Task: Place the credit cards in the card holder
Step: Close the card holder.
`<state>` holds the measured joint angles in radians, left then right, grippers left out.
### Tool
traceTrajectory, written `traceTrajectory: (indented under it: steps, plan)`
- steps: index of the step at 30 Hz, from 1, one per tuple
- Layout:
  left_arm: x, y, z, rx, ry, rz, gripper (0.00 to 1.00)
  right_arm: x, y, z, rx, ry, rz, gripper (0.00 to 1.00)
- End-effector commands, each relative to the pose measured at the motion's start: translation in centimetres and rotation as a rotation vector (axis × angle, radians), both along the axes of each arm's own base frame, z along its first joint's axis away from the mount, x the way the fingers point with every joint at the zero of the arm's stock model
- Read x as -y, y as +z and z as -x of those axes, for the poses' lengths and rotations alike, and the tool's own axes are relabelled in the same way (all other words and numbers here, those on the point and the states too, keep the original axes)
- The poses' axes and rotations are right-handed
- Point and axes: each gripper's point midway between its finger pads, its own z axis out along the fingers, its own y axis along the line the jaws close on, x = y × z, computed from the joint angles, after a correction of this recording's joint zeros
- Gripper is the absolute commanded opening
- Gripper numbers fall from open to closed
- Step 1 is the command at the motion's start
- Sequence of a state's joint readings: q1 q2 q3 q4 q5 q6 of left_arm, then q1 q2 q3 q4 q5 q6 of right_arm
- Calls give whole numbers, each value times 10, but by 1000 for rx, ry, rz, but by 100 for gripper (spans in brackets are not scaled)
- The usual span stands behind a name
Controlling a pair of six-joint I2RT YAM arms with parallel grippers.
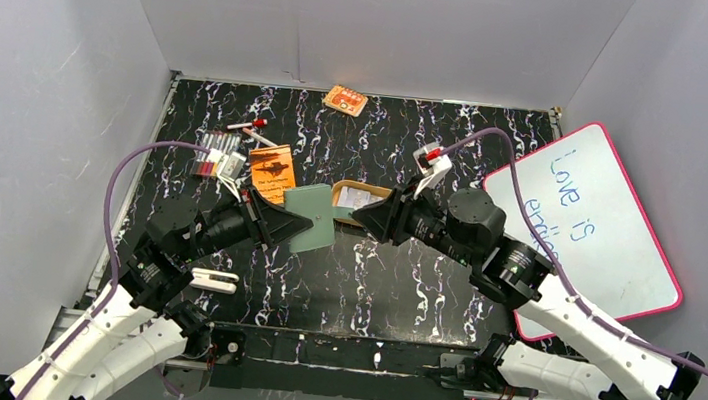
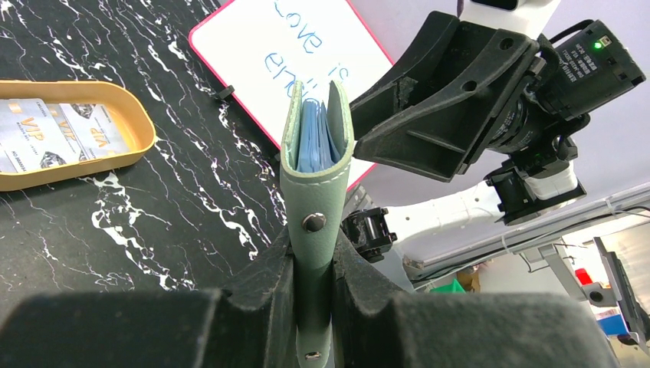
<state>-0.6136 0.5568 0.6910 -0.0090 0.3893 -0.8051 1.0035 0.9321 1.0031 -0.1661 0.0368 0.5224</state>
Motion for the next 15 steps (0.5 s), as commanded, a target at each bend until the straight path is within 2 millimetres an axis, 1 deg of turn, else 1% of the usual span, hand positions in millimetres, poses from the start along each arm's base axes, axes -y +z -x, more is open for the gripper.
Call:
traceTrajectory:
  steps: [1, 8, 9, 12, 15]
  plan:
    - [-1, 23, 10, 63, -29, 40, 0, -7, 19, 3, 30, 32, -43, 38]
    - [-1, 23, 10, 62, -32, 43, 0, -11, 16, 1, 23, 35, -37, 33]
    - [-1, 23, 10, 62, -32, 43, 0, -11, 16, 1, 23, 35, -37, 31]
    - [-1, 22, 10, 61, -31, 42, 0, -9, 17, 2, 27, 35, -42, 22]
    - [-1, 23, 10, 63, -31, 43, 0, -9, 18, 2, 27, 35, -43, 17]
